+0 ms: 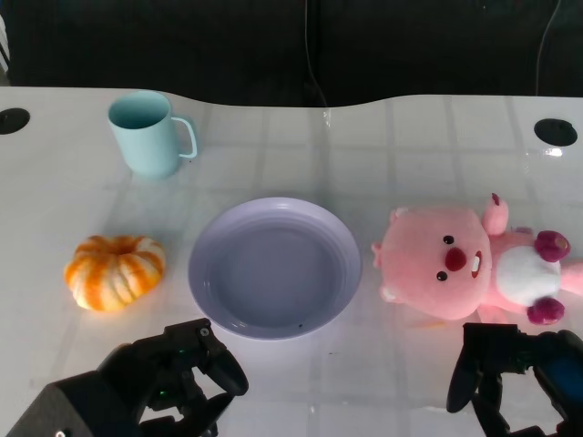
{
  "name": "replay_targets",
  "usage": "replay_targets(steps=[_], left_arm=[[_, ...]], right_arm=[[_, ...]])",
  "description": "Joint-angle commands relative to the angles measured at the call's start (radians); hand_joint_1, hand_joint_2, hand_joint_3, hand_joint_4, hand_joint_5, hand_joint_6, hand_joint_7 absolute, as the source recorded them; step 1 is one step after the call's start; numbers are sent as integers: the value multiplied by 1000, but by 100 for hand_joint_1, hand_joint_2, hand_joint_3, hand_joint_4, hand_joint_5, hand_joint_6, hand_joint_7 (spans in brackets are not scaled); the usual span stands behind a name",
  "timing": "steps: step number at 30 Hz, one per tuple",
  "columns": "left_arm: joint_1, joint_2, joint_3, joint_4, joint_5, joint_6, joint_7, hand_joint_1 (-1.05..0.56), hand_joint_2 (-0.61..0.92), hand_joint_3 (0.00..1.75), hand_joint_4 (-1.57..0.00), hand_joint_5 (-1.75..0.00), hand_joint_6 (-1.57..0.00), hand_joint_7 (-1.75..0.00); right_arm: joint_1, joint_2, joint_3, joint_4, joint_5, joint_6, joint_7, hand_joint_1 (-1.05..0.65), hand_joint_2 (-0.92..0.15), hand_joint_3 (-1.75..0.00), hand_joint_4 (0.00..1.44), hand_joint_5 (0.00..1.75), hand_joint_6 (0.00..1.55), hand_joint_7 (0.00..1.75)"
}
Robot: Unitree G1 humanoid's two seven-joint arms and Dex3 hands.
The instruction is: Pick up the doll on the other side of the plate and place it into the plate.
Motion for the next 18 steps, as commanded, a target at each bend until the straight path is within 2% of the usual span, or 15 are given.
replay_targets(steps=[1, 18], left_arm=[[-4, 13, 11, -5, -6, 8, -9, -12, 92, 52, -60, -158, -57, -140], [-23, 15, 20, 5, -21, 20, -14, -14, 92, 53, -59, -160, -55, -143]], right_arm=[[-6, -20, -8, -10, 8, 15, 9, 18, -26, -154, 87, 175, 84, 135], [-23, -21, -8, -12, 8, 43, 19, 17, -27, -151, 85, 173, 82, 137]])
